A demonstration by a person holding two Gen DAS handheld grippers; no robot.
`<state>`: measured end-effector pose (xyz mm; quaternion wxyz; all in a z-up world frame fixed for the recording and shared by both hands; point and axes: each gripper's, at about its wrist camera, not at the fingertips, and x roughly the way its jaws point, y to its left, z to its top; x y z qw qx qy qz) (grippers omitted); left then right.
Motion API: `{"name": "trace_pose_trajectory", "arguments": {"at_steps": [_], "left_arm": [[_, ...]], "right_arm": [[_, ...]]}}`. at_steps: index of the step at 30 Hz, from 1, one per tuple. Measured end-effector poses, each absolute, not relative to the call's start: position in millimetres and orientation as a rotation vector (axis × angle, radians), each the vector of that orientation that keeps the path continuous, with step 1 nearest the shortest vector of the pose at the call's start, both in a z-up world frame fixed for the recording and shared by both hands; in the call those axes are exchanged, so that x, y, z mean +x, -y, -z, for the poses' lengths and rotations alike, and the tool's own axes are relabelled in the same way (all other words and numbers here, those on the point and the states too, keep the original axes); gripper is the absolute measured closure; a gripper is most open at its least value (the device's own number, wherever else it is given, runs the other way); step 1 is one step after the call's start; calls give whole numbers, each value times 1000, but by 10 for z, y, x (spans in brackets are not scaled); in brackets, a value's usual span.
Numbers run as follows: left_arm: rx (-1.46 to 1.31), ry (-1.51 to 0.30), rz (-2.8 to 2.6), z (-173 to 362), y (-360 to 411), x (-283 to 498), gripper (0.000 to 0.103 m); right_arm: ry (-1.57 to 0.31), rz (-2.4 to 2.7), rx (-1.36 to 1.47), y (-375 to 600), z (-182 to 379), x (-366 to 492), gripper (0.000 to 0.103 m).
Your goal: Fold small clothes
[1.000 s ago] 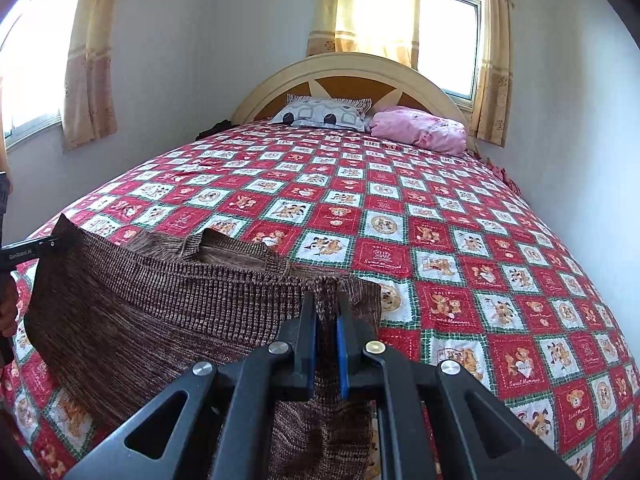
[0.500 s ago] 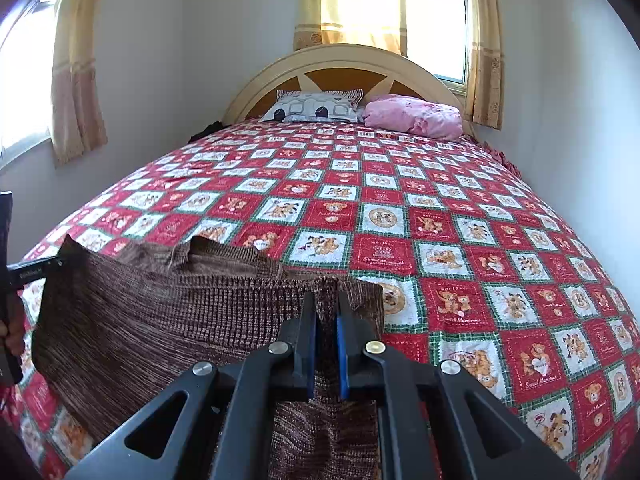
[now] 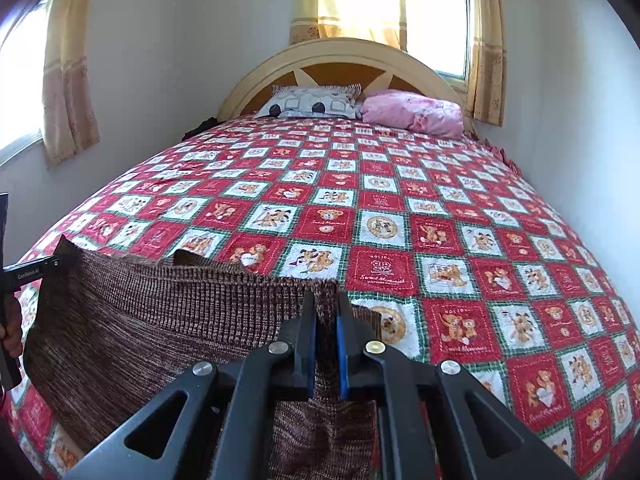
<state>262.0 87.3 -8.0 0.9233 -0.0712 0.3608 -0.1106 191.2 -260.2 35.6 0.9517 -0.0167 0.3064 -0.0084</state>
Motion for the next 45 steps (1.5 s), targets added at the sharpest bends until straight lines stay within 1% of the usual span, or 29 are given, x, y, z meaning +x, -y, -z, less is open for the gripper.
{"name": "trace_pose_trajectory", "arguments": {"at_steps": [6,14,16,18,20,23,26,32,33,36,37,38,41,43,45], "left_arm": [[-138,-733,189,64,-811,2904,96],[-119,-774,161,234,-746,3126,96],[-130,-770,138,243,-771,3198,96],[-142,-765,130,252,-804,3278,96],[-152,-790,133,311,-815,3341,96],[-149,-825,140,411,-795,3321,96],[-99,-850,146,448,-731,3183,96],[-61,-802,205,326,-577,2764,92],[-54,-801,207,344,-536,2723,90],[-10,-845,187,498,-387,2765,76],[6,-855,162,557,-357,2791,73],[25,-848,147,585,-335,2796,72],[95,-829,106,606,-255,2790,63],[129,-829,77,647,-223,2802,44],[133,-830,66,672,-228,2811,41]], "right_arm": [[-638,54,-34,2684,-275,2242,95],[-667,81,-42,2720,-88,2504,95],[-656,100,-53,2719,-93,2585,99],[-664,119,-58,2758,-60,2697,99],[-710,128,-36,2816,67,2805,99],[-724,114,4,2845,158,2749,99],[-708,88,20,2795,111,2574,98],[-732,-3,52,2586,55,2171,98],[-752,-15,45,2538,96,2162,98],[-819,67,-26,2410,329,2246,98],[-844,106,-31,2424,419,2289,98],[-864,126,-21,2455,506,2327,98],[-845,132,3,2507,560,2377,97],[-833,140,-15,2485,577,2362,97],[-817,150,-39,2444,596,2332,96]]}}
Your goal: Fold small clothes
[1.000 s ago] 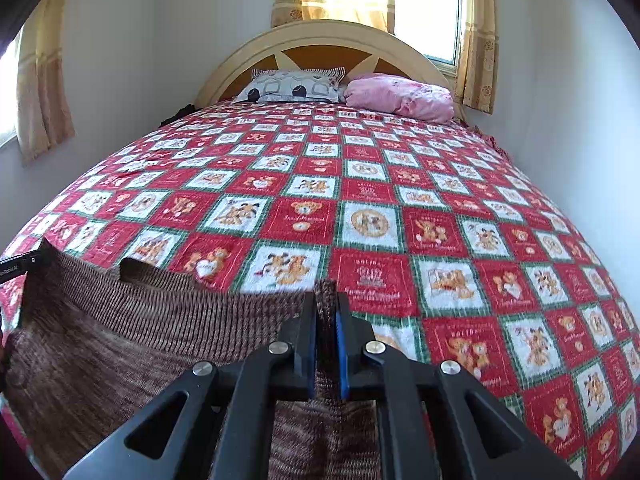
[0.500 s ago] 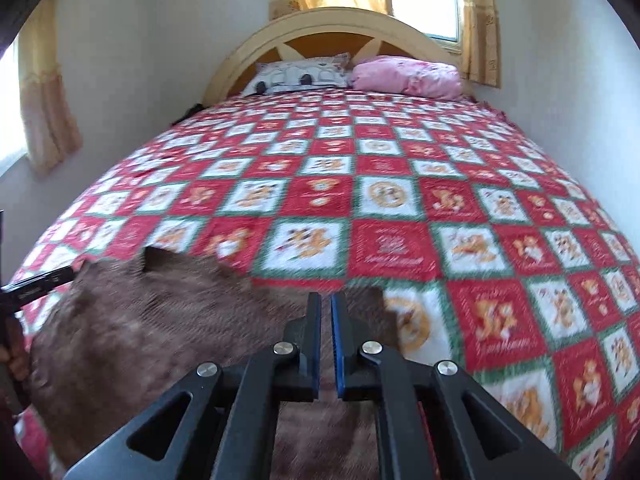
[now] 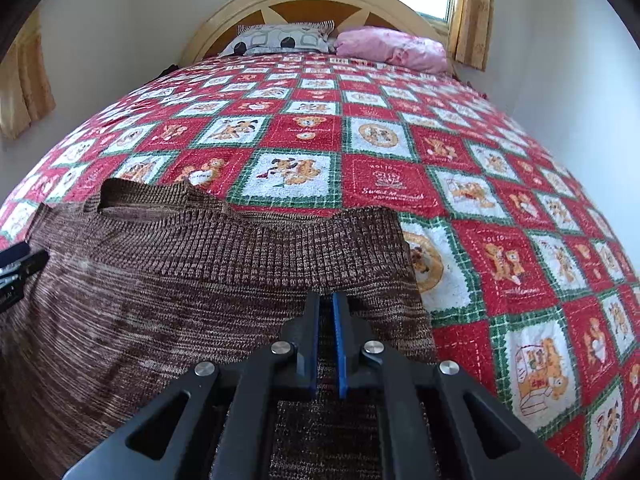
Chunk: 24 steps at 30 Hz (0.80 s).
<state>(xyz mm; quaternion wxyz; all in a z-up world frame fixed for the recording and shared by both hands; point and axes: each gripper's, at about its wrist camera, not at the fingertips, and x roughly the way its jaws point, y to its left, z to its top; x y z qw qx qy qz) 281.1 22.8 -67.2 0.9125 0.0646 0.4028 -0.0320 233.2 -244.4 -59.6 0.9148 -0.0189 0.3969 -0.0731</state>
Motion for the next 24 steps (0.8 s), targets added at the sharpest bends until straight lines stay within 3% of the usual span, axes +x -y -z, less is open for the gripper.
{"name": "trace_pose_trajectory", "arguments": {"at_steps": [2,4,7,9,11,14,24], "left_arm": [[132,-831,59,676,-242,2810,38],[132,-835,31,689,-258,2820,26],[82,-850,32,705,-340,2838,21],[54,-856,33,712,-385,2841,18],[65,-855,16,716,-359,2824,15],[99,-854,-48,722,-325,2803,1],[-87,-884,-22,644,-521,2403,0]], "right_arm": [[-814,154,-47,2423,595,2320,96],[-812,150,-36,2445,582,2313,96],[-804,146,-12,2483,574,2301,94],[-797,149,0,2500,574,2286,88],[-801,175,18,2542,581,2286,66],[-797,160,48,2581,581,2275,62],[-798,162,40,2570,590,2276,62]]}}
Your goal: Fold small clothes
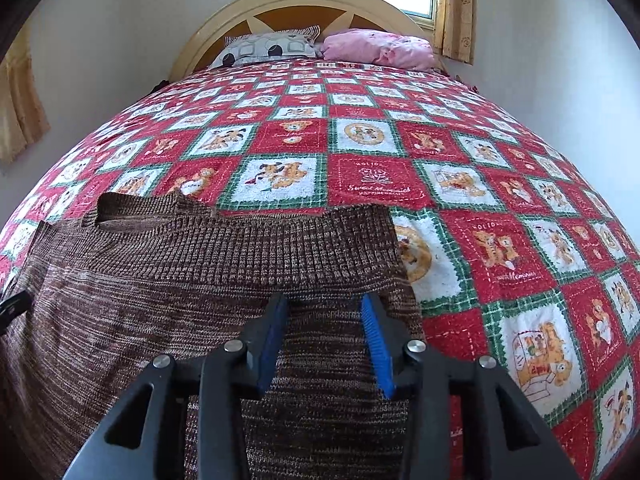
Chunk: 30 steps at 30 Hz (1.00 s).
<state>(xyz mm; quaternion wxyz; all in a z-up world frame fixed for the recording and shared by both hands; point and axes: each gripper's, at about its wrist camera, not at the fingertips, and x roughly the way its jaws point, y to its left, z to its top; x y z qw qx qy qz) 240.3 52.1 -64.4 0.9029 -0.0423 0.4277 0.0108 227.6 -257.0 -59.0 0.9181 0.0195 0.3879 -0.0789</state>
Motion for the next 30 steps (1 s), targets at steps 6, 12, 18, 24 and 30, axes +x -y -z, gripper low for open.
{"name": "trace_pose_trajectory", "arguments": {"at_steps": [6,12,18,24,30], "left_arm": [[-178,-711,4,448,-662,1883,0],[-207,-816,26,662,-651,1987,1],[-343,-847,22,741,-847,2041,0],[-254,-859,-28,729,-717,2017,30],[-402,-832,81,732,-894,1965,76]], "right_arm": [[-797,160,44,2564,591,2273,62],[-796,158,46,2561,592,2274,62],[-796,157,48,2559,591,2273,62],[-796,157,46,2559,592,2272,62],[-796,157,47,2556,592,2271,62]]}}
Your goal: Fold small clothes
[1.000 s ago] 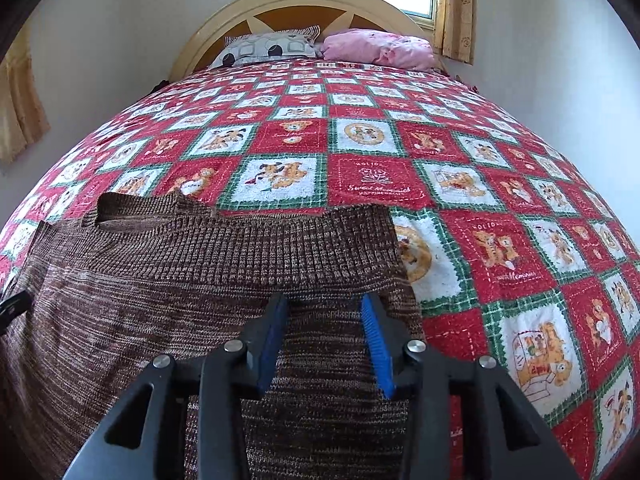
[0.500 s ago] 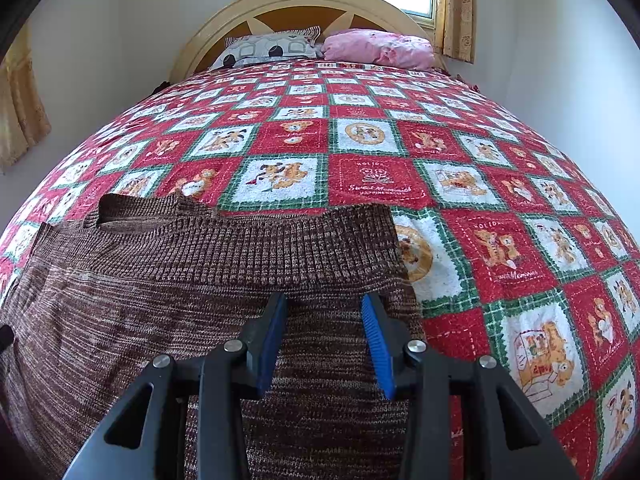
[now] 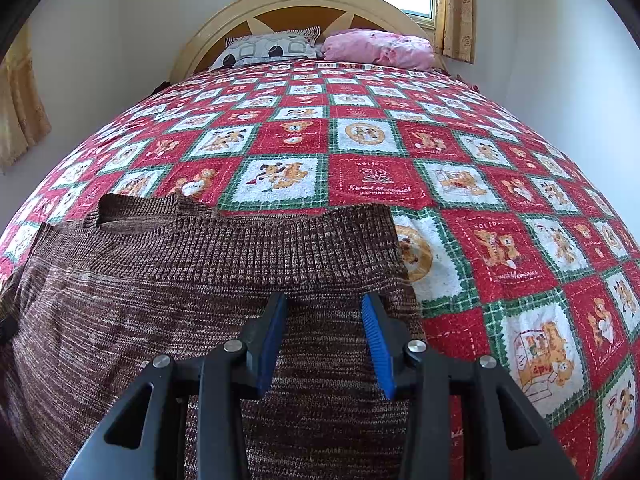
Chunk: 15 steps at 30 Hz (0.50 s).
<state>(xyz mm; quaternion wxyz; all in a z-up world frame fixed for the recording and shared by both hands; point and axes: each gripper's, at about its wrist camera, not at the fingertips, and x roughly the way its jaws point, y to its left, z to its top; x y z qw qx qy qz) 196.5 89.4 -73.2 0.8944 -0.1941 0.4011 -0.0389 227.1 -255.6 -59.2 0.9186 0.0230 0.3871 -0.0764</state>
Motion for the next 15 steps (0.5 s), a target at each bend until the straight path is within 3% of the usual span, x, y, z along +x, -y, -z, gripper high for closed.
{"name": "trace_pose_trajectory", "arguments": {"at_steps": [8,12,13,14,15], "left_arm": [[-431,-844,58,721,-876,2003,77],[-388,-852,26,689,-834,2000,70],[-398,-851,23,685,-840,1998,69],[-409,-853,18,686,-848,1997,69],[-415,-855,15,686,-849,1999,69]], "right_arm": [[-803,166,15,2519,555,2276,64],[-699,54,-32,2110,229,2024,68],[-697,-2,-33,1957,182,1966,70],[-707,-52,-42,1817,168,1941,82],[-726,-96,-45,1682,182,1930,87]]}}
